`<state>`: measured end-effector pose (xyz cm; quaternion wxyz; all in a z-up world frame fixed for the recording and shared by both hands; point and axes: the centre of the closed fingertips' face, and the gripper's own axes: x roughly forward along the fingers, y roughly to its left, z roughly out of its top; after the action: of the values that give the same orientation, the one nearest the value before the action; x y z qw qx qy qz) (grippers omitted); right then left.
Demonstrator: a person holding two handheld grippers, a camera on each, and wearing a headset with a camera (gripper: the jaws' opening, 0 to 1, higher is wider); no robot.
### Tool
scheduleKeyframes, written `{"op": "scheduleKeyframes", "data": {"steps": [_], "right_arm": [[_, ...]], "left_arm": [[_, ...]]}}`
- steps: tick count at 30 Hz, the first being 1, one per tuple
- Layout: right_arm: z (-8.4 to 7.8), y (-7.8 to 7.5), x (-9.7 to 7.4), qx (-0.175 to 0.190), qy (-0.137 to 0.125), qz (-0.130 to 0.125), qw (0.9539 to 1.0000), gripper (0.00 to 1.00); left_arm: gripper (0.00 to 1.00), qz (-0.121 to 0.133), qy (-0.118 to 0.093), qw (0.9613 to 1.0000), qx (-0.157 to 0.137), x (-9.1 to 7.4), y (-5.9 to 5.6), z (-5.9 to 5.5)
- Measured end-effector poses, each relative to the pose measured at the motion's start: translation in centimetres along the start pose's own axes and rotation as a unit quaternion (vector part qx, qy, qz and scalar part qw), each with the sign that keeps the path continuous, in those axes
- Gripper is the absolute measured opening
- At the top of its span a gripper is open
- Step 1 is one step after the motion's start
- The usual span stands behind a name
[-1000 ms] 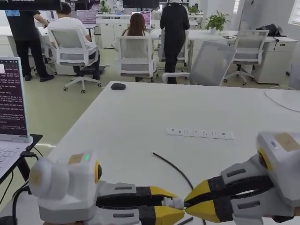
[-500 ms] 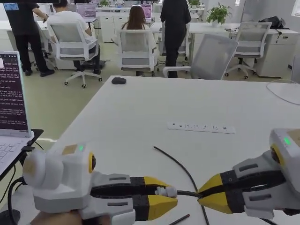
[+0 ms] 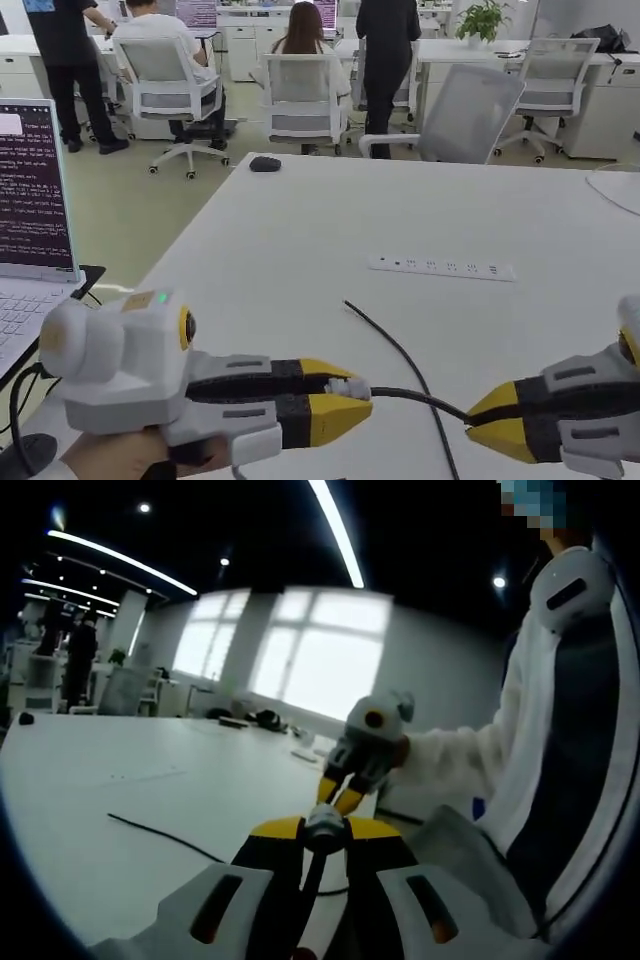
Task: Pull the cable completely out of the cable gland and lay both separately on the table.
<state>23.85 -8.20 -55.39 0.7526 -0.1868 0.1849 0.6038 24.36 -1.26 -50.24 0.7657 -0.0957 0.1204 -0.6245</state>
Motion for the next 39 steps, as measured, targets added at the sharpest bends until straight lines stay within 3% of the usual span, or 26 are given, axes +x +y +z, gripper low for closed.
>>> {"op": "scheduleKeyframes", "data": {"steps": [4,7,10,13,17,20,23,27,31,34,39], "right_arm": [[0.0,-0.3,0.1,0.005,0.005,-0.003,1.0000,0.03],[-0.3,-0.7,0.0,0.011,0.015,-0.014,0.9997,0.04],[-0.3,-0.7,-0.1,0.012,0.015,-0.019,0.9996,0.05],[1.1,-0.7,-0.2,0.021,-0.012,-0.026,0.9994,0.12],[3.2,-0.8,-0.3,0.002,-0.034,-0.030,0.9990,0.22],[4.9,-0.1,-0.1,-0.027,-0.045,-0.017,0.9985,0.23],[5.5,0.5,0.4,-0.043,-0.045,0.001,0.9981,0.26],[4.5,1.4,1.4,-0.070,-0.015,0.022,0.9972,0.20],[4.0,2.0,1.7,-0.072,-0.017,0.031,0.9968,0.15],[3.5,2.0,1.8,-0.079,-0.014,0.036,0.9961,0.05],[3.5,2.3,2.0,-0.082,-0.012,0.041,0.9957,0.04]], "left_arm": [[0.16,0.006,0.003,1.0000,-0.002,-0.1,0.2,-0.1],[0.16,0.017,0.035,0.9992,-0.011,-0.1,0.5,-1.1],[0.16,0.014,0.034,0.9993,-0.009,0.1,0.3,-1.2],[0.16,0.012,0.032,0.9993,-0.014,0.4,0.1,-1.1],[0.16,0.002,0.039,0.9992,-0.012,1.1,-0.4,-1.1],[0.16,-0.002,0.047,0.9988,-0.011,1.9,-0.6,-1.2],[0.16,-0.008,0.047,0.9988,-0.010,2.6,-0.7,-0.9],[0.16,-0.016,0.047,0.9987,-0.006,3.6,-1.3,-0.4],[0.16,-0.020,0.069,0.9973,0.017,4.0,-2.0,-0.7],[0.16,-0.021,0.078,0.9965,0.022,4.0,-2.5,-1.2],[0.16,-0.012,0.076,0.9967,0.024,3.7,-2.4,-1.3]]}}
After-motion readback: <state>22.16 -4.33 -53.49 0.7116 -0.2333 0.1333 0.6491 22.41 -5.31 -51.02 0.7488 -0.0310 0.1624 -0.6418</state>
